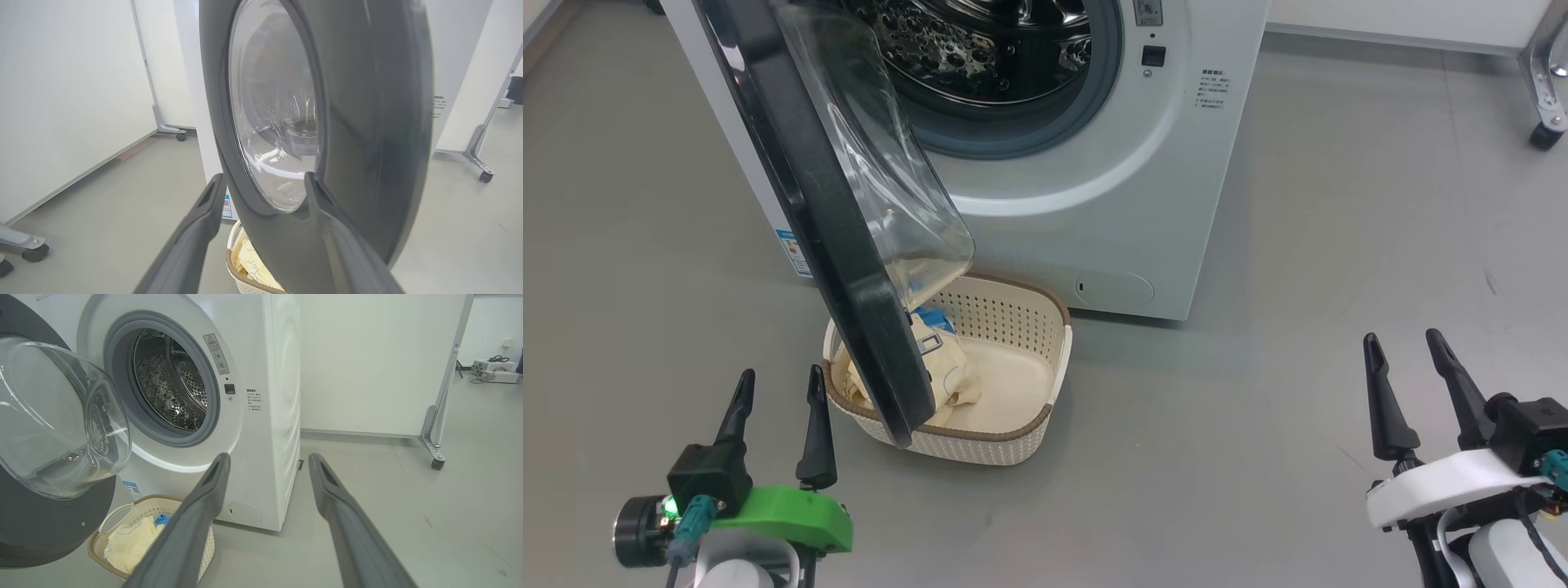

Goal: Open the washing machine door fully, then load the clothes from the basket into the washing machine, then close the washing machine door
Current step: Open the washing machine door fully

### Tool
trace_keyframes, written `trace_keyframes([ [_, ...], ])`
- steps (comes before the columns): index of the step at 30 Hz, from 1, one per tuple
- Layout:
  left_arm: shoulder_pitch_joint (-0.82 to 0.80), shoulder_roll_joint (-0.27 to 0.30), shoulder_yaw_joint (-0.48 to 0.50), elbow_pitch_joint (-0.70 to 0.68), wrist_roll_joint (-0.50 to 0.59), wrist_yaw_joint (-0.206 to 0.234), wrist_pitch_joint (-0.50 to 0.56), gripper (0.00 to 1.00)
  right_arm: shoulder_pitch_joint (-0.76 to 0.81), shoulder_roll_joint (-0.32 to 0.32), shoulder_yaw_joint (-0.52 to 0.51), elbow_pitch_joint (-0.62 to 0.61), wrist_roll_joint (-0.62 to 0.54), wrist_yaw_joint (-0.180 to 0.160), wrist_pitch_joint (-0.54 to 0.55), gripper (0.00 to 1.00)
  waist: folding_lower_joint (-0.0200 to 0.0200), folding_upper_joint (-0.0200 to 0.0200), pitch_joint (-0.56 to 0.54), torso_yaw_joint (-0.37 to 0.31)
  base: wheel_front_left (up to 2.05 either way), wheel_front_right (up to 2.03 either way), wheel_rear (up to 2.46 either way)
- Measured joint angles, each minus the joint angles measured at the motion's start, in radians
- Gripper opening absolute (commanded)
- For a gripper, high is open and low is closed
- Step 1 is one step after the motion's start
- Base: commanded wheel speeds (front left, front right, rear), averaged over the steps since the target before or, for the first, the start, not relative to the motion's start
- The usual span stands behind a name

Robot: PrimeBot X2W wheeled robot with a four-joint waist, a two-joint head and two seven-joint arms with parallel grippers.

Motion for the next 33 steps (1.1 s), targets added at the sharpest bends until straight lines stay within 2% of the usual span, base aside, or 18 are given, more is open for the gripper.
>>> trace_keyframes([
  [9, 0.001, 0.000, 0.019, 0.005, 0.001, -0.001, 0.000, 1.00, 0.057, 0.058, -0.007, -0.026, -0.063, -0.034, 0.000, 1.00, 0.0000, 0.0000, 0.000, 0.002, 0.00, 0.00, 0.00],
  [25, 0.002, 0.000, 0.023, 0.008, 0.010, -0.010, 0.000, 1.00, 0.096, 0.114, -0.044, -0.061, -0.125, -0.034, 0.000, 1.00, 0.0000, 0.0000, 0.016, -0.001, 0.00, 0.00, 0.00],
  [33, 0.002, -0.001, 0.026, 0.010, 0.010, -0.010, 0.000, 1.00, 0.112, 0.121, -0.062, -0.067, -0.144, -0.033, 0.000, 1.00, 0.0000, 0.0000, 0.022, -0.004, 0.00, 0.00, 0.00],
])
